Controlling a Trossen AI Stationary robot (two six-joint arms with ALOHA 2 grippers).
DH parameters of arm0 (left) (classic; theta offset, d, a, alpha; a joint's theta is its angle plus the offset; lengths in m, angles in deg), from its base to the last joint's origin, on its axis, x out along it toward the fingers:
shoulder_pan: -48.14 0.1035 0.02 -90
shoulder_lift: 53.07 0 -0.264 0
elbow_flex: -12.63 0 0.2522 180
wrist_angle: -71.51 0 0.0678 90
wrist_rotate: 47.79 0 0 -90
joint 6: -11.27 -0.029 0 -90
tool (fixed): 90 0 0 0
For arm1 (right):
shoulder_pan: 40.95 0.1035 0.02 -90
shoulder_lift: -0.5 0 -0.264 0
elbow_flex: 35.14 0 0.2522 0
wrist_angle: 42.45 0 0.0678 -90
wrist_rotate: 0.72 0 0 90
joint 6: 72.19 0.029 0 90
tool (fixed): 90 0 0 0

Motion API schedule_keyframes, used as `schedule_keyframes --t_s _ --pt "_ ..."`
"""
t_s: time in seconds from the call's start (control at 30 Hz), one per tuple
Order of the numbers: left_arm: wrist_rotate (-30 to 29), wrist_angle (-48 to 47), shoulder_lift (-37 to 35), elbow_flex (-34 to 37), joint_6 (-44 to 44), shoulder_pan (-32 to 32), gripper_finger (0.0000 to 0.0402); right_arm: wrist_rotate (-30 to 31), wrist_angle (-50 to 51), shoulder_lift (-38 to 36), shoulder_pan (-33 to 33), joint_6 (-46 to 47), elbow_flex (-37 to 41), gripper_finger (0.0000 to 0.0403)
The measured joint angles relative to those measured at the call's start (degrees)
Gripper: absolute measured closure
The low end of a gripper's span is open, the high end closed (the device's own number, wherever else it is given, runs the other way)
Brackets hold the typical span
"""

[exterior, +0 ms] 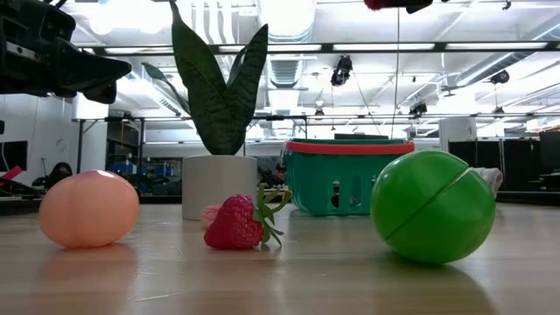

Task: Build produce basket
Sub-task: Put the raspberry into the basket

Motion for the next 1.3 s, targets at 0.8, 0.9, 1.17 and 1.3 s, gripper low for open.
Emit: schedule_keyframes --t_s 0.8,0.9,1.17,1.3 --pt "0.00 0.02 -0.03 0.01 0.00 0.02 0.0402 -22.73 6.37 -6.17 -17.89 -0.61 0.04 0.0330" --pt "0.00 0.02 -0.06 0.02 0.00 0.00 0.0402 -24.58 6.40 -6.15 -20.04 -0.40 0.03 0.0330" --pt "0.00 0.00 -0.06 0.00 0.00 0.02 0.0402 -25.99 6.54 -5.47 -24.21 -0.89 0.04 0.0330" --pt "0.00 0.02 -0.06 0.00 0.00 0.01 0.0402 -25.85 6.57 -4.28 -26.78 0.76 0.04 0.0330"
